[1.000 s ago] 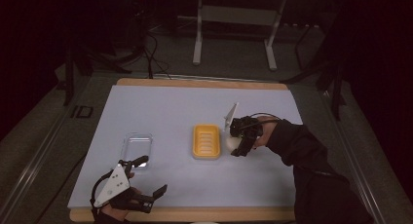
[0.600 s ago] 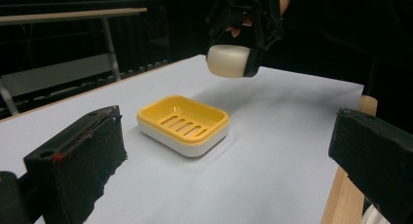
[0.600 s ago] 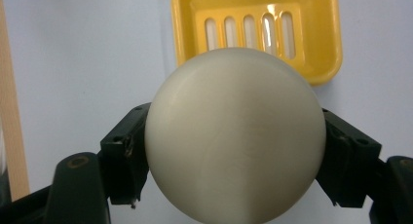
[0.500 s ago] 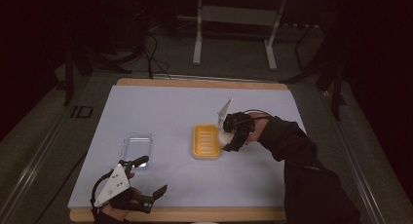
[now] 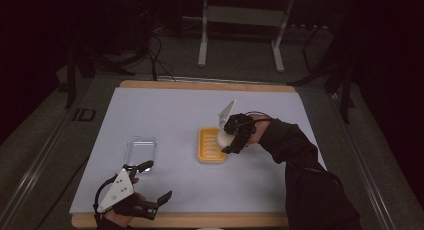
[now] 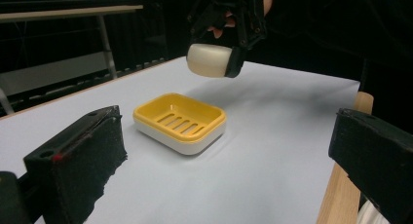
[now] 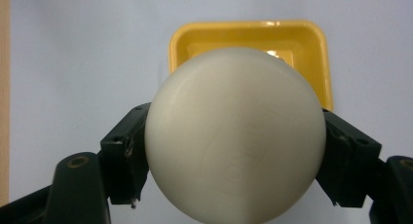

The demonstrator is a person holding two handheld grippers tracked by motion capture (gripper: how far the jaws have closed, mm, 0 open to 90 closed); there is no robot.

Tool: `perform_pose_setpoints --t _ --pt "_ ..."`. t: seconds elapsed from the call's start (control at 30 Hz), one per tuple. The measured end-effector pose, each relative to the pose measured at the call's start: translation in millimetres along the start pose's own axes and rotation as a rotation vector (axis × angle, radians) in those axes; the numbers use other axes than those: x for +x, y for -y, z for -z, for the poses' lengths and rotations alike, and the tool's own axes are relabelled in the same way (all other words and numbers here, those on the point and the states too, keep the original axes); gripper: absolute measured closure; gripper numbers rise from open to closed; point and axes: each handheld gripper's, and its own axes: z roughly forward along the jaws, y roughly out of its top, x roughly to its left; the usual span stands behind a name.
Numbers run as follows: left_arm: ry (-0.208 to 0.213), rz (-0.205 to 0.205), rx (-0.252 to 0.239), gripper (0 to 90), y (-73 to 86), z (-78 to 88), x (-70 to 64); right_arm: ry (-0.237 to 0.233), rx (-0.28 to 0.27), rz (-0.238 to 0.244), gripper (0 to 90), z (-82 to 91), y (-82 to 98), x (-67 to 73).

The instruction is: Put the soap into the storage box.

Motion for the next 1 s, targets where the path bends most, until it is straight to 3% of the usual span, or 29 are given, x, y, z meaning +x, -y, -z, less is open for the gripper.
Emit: perform_pose_setpoints --t 0.27,0.57,0.83,1.0 --pt "0.005 -0.004 0.005 0.1 0.2 -0.6 0.2 0.017 -0.033 -0.019 25.1 -6.0 0.2 -6.2" --pt "0.006 -0.002 0.006 0.1 0.2 -0.9 0.1 -0.012 -0.109 -0.003 25.1 -11.4 -1.8 -11.2" --pt "0.011 -0.004 0.006 0.1 0.1 -0.9 0.0 -0.019 -0.111 0.026 25.1 -28.2 -2.8 -13.5" --pt "0.014 -0.003 0.006 0.1 0.1 -1.0 -0.1 -0.024 -0.110 0.018 25.1 -39.5 -2.7 -17.3"
